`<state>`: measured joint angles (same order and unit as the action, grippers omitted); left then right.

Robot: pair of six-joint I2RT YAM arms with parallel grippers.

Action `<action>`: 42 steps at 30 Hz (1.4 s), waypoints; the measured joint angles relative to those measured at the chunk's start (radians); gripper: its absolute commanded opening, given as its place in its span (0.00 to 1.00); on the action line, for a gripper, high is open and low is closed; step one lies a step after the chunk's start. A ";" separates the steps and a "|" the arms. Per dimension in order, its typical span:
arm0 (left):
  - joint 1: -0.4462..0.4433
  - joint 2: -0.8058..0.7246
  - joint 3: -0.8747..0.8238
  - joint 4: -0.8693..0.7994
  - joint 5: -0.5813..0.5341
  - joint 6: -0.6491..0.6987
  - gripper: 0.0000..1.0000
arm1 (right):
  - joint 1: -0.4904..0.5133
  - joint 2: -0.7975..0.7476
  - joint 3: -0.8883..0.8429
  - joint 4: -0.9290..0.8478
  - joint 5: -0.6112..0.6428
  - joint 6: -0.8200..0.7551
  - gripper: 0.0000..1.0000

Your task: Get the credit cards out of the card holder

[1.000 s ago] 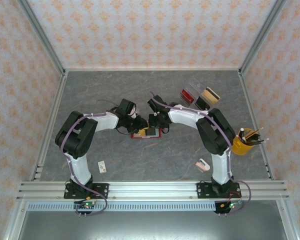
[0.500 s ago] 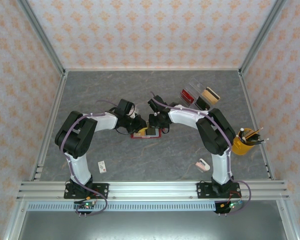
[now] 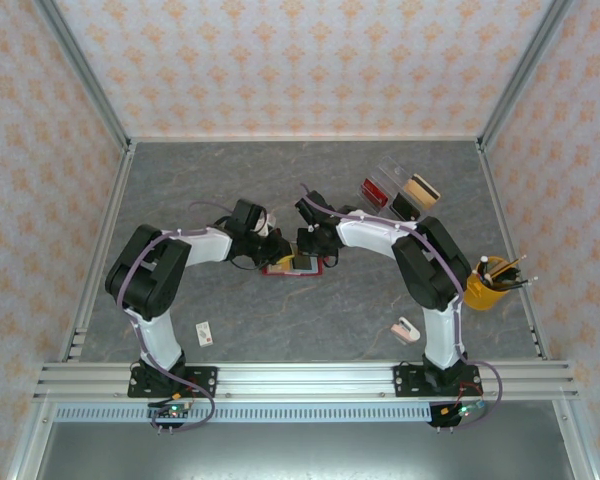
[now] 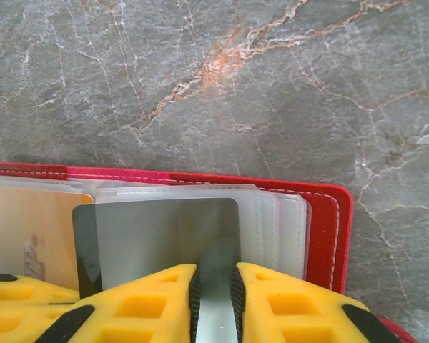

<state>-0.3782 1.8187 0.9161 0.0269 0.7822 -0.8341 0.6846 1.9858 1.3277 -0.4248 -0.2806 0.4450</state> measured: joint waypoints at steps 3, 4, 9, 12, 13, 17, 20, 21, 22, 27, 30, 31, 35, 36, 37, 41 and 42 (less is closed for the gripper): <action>0.006 -0.010 -0.011 0.002 0.000 0.000 0.00 | 0.000 0.000 0.000 0.003 0.000 0.000 0.23; 0.011 -0.014 -0.015 0.002 0.000 0.001 0.00 | 0.000 0.000 -0.002 0.004 0.000 0.000 0.23; 0.034 -0.039 -0.027 -0.015 0.006 0.011 0.00 | 0.000 0.000 -0.006 0.008 0.003 0.000 0.23; 0.044 -0.055 -0.028 -0.038 0.005 0.028 0.00 | 0.000 0.000 -0.006 0.010 0.004 0.001 0.23; 0.048 -0.064 -0.028 -0.050 0.003 0.033 0.00 | 0.000 0.000 -0.006 0.010 0.004 0.001 0.23; 0.072 -0.120 -0.029 -0.121 -0.012 0.071 0.00 | 0.000 -0.002 -0.006 0.013 0.000 0.000 0.24; 0.096 -0.179 -0.028 -0.179 -0.036 0.103 0.00 | -0.004 -0.011 -0.017 0.029 -0.019 0.000 0.27; 0.104 -0.198 -0.028 -0.194 -0.041 0.108 0.00 | -0.006 -0.016 -0.023 0.037 -0.029 -0.001 0.28; 0.111 -0.219 -0.028 -0.208 -0.048 0.114 0.00 | -0.011 -0.023 -0.032 0.049 -0.042 0.000 0.30; 0.125 -0.307 -0.027 -0.234 -0.057 0.128 0.00 | -0.056 -0.094 -0.093 0.121 -0.150 0.020 0.39; 0.125 -0.347 -0.027 -0.225 -0.047 0.118 0.00 | -0.096 -0.167 -0.130 0.193 -0.236 0.052 0.44; 0.125 -0.358 -0.027 -0.215 -0.039 0.105 0.00 | -0.114 -0.194 -0.143 0.228 -0.274 0.068 0.46; 0.124 -0.388 -0.046 -0.086 0.002 0.015 0.00 | -0.181 -0.269 -0.195 0.368 -0.415 0.145 0.50; 0.122 -0.388 -0.049 -0.051 0.011 -0.010 0.00 | -0.196 -0.277 -0.207 0.403 -0.451 0.169 0.52; 0.119 -0.387 -0.051 -0.018 0.019 -0.036 0.00 | -0.210 -0.280 -0.219 0.441 -0.488 0.193 0.54; 0.090 -0.386 -0.053 0.076 0.042 -0.102 0.00 | -0.236 -0.280 -0.272 0.565 -0.601 0.284 0.58; 0.082 -0.385 -0.052 0.092 0.050 -0.113 0.00 | -0.237 -0.280 -0.282 0.586 -0.623 0.301 0.58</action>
<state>-0.2958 1.4338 0.8642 0.1188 0.8318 -0.9470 0.4480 1.7061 1.0458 0.1612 -0.9031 0.7464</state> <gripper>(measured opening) 0.056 0.573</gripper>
